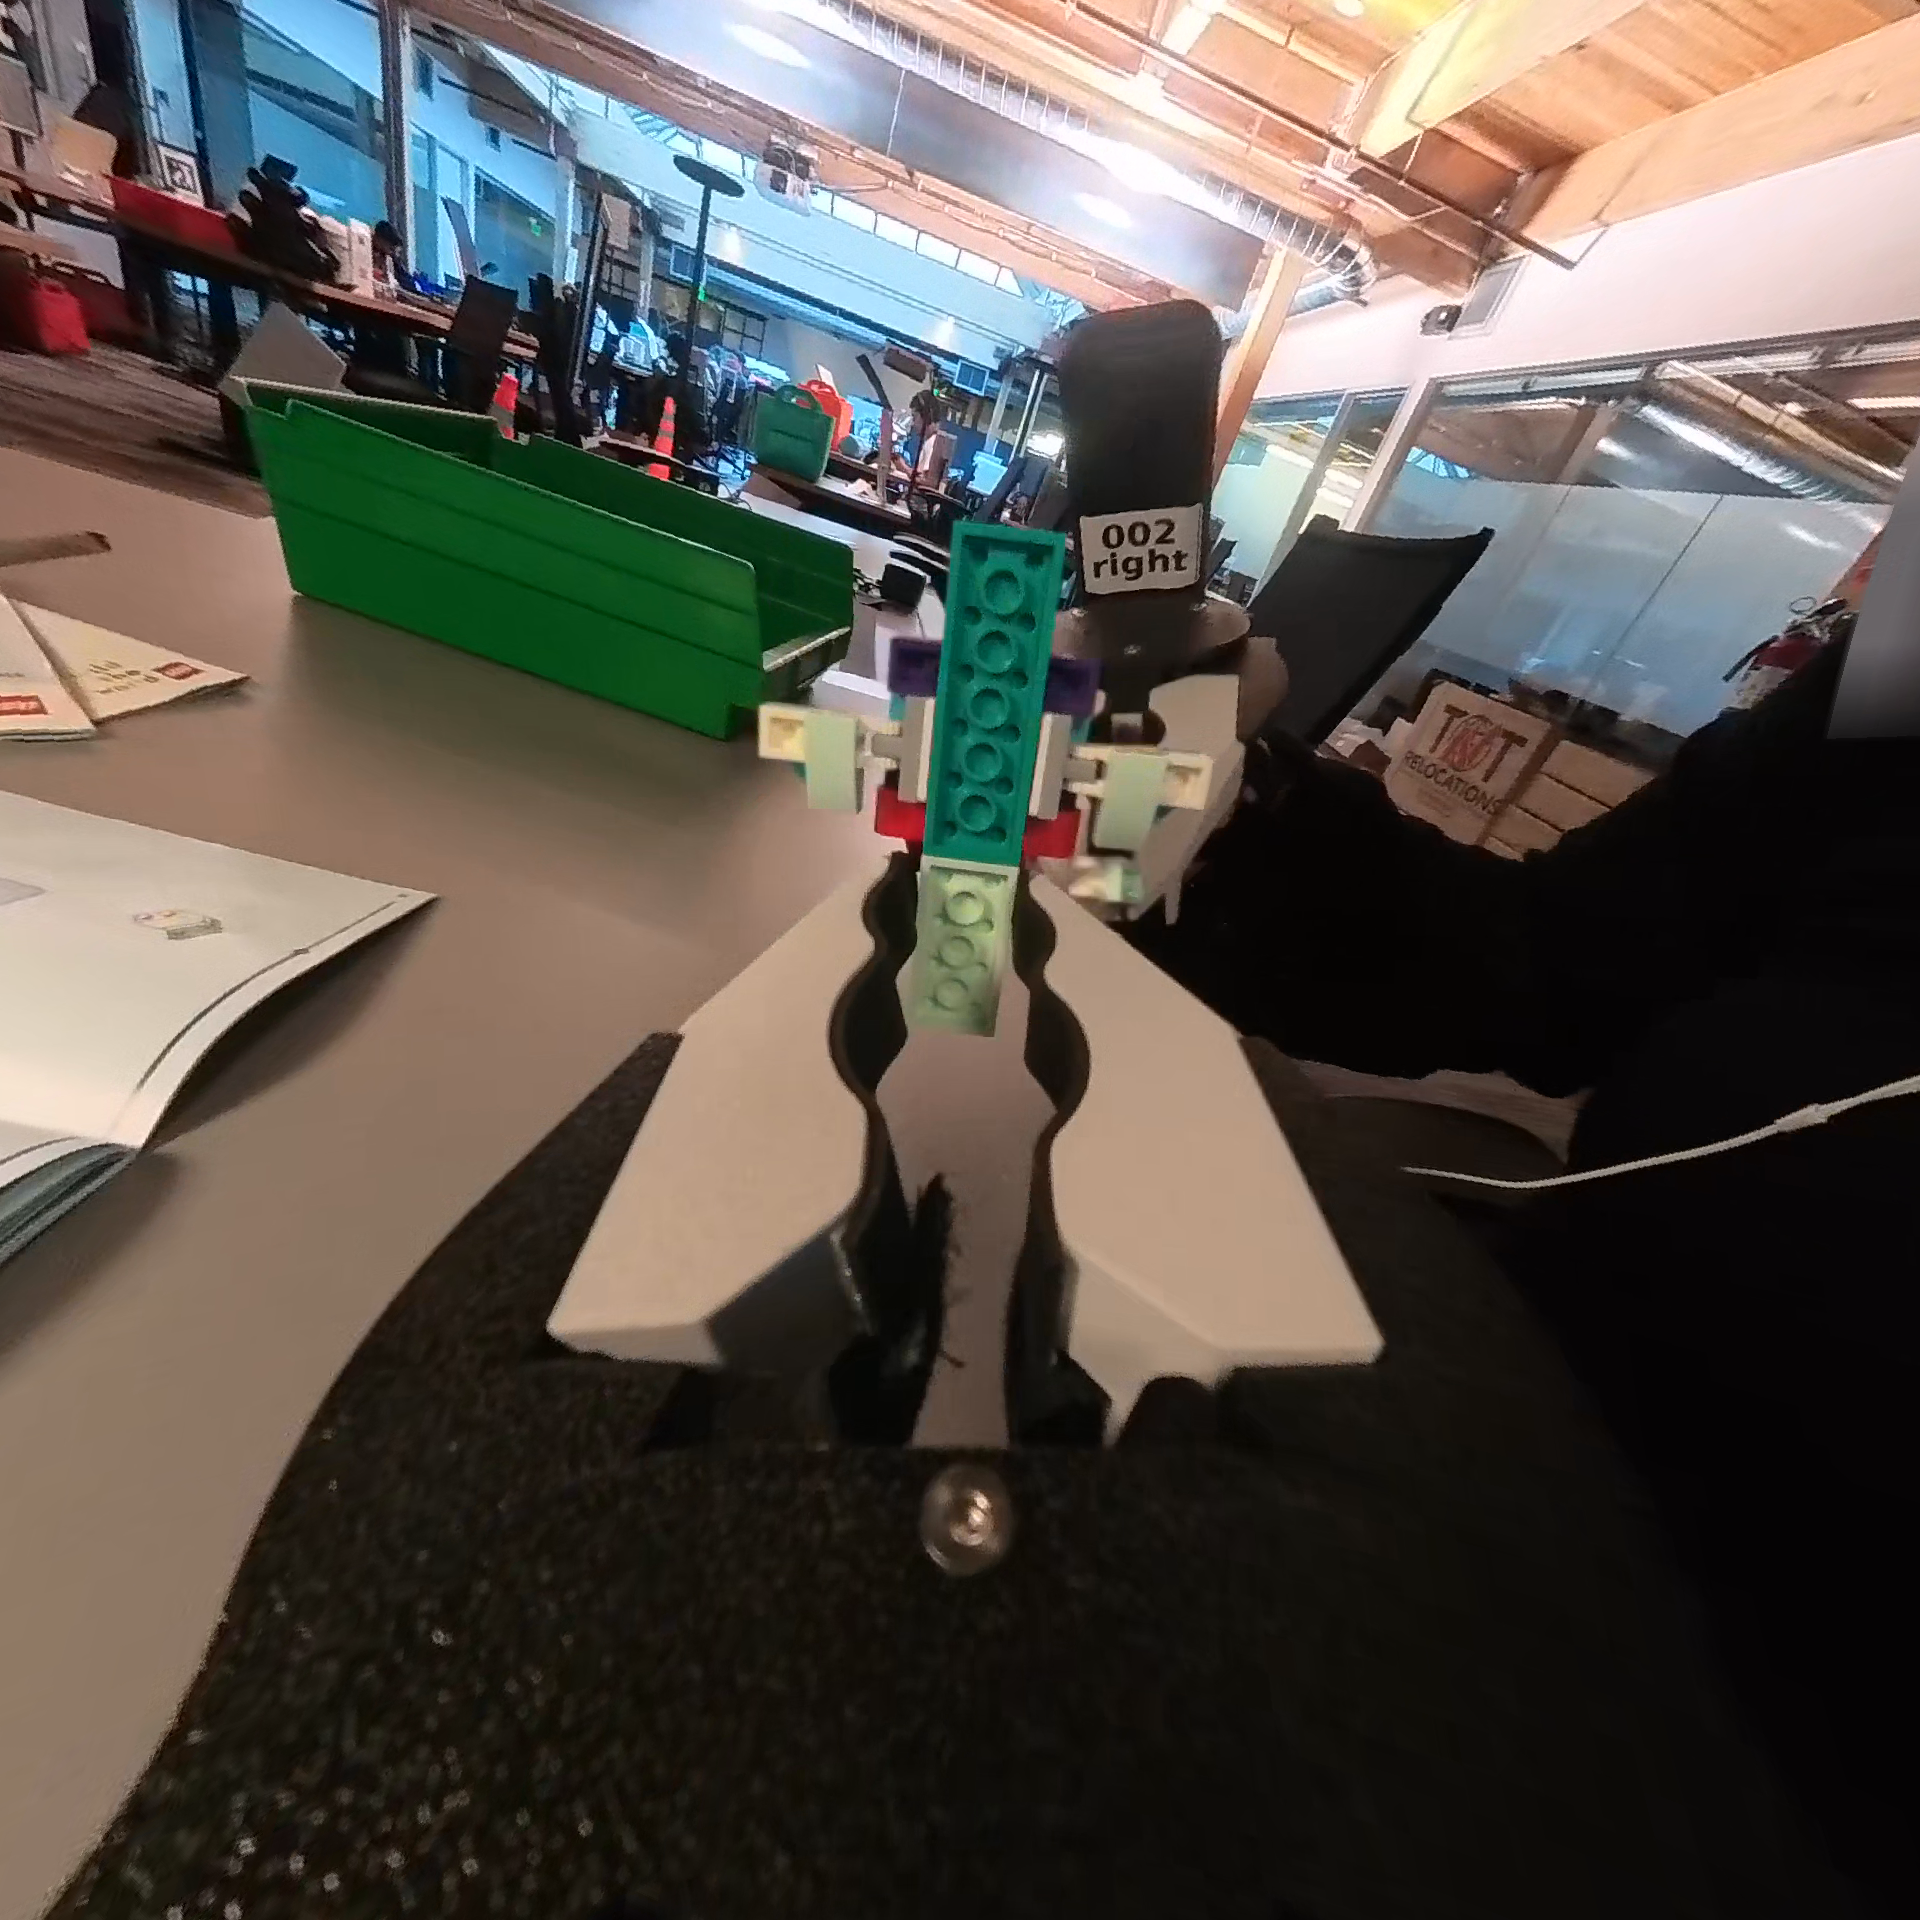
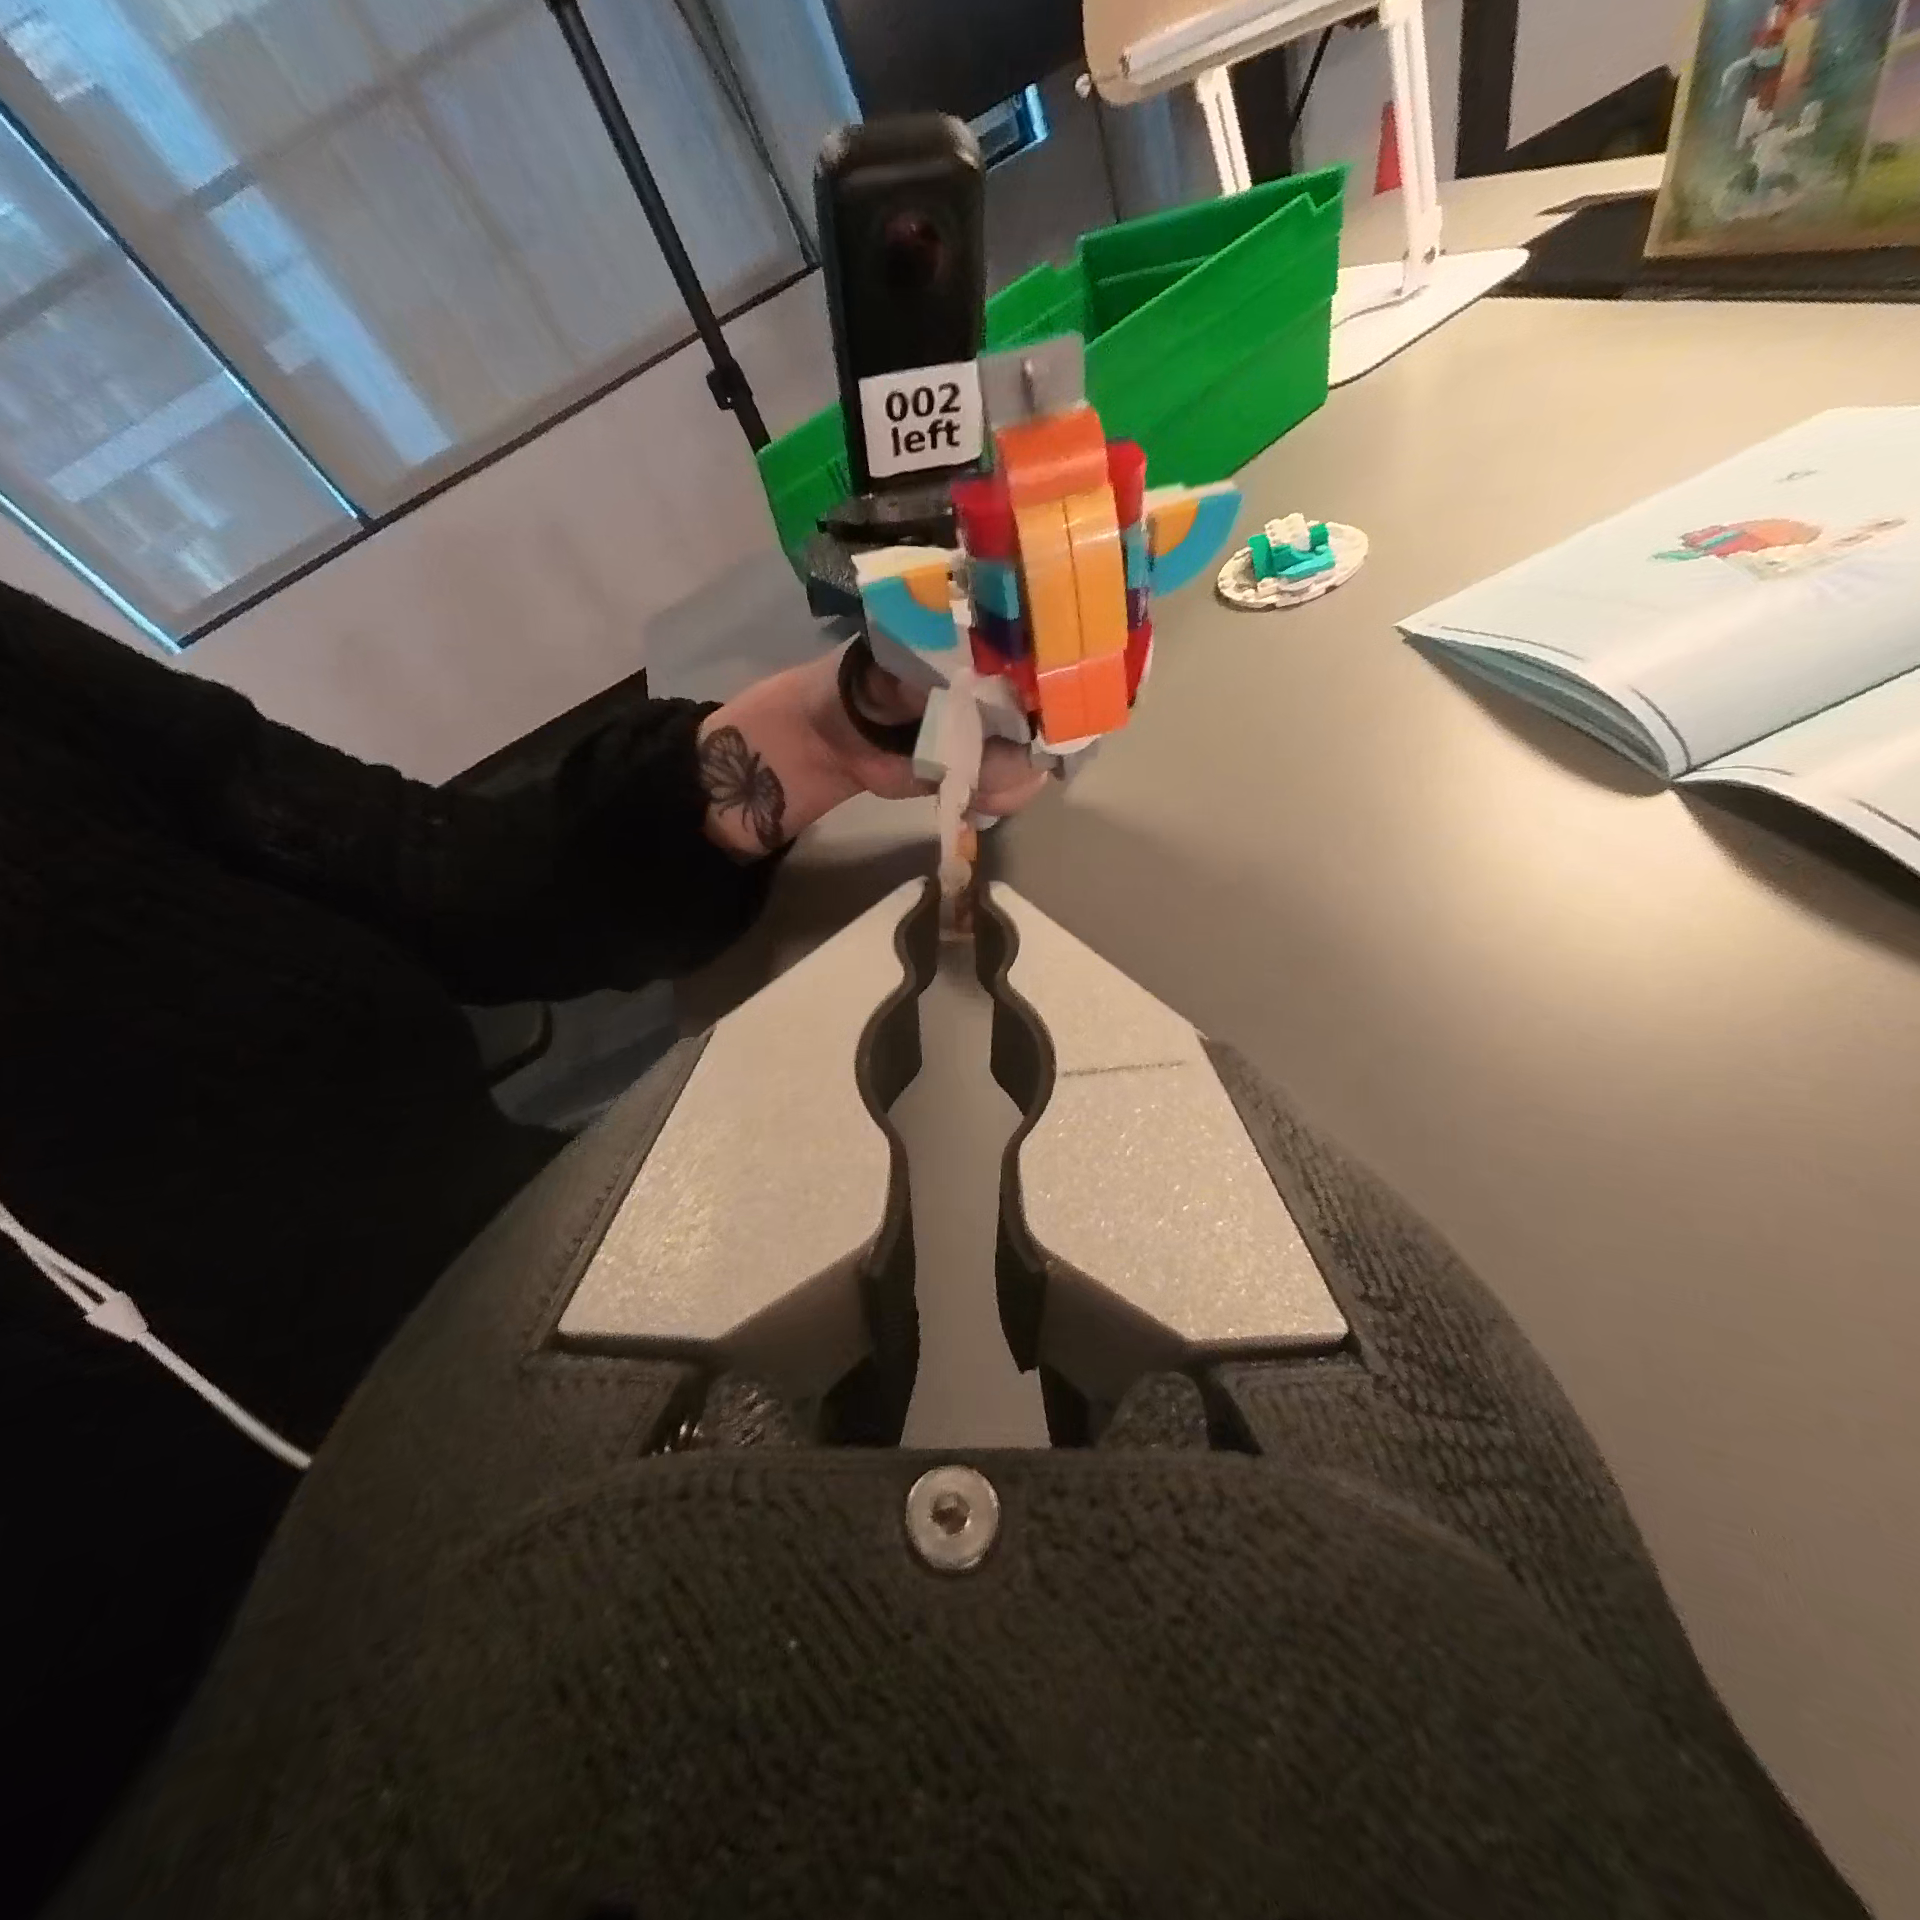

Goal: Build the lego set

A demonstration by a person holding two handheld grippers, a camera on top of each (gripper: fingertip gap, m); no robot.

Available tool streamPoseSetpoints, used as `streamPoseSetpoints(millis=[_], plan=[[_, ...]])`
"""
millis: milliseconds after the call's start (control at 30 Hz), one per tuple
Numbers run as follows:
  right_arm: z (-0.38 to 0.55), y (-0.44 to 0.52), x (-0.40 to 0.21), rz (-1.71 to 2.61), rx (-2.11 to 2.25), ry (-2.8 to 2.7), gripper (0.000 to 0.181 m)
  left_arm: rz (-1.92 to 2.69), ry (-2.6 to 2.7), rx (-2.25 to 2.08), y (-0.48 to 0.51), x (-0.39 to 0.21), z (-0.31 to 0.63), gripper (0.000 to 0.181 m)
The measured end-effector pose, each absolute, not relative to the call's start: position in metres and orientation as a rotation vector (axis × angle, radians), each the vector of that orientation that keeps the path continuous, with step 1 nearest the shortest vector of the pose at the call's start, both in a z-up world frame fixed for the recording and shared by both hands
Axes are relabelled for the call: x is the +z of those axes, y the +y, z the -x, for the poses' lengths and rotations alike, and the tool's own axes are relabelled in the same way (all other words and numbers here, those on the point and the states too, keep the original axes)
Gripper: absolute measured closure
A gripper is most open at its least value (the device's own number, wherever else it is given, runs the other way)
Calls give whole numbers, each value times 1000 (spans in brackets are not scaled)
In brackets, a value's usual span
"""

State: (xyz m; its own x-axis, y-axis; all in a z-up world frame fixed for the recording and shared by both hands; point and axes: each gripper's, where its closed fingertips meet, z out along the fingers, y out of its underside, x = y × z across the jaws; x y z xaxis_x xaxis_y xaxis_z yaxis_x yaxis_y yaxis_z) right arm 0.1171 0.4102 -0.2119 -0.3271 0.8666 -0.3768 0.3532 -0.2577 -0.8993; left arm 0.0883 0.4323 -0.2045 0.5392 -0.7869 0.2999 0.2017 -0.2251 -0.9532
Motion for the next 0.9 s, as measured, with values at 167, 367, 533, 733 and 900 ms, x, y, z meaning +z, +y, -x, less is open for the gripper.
streamPoseSetpoints(millis=[167,367,533,733,900], plan=[[-119,413,-208,1504,1659,-1516,177,1482,506,-1054,428,-196,-87,166],[-126,407,-202,1688,1950,-1430,177,1399,530,-1074,419,-183,-82,165],[-128,402,-206,1808,2094,-1455,176,1337,636,-1072,406,-178,-91,166],[-127,400,-223,1932,2052,-1553,176,1258,681,-1085,395,-170,-94,166],[-133,416,-268,2052,1607,-1790,176,1270,659,-1064,399,-170,-89,166]])
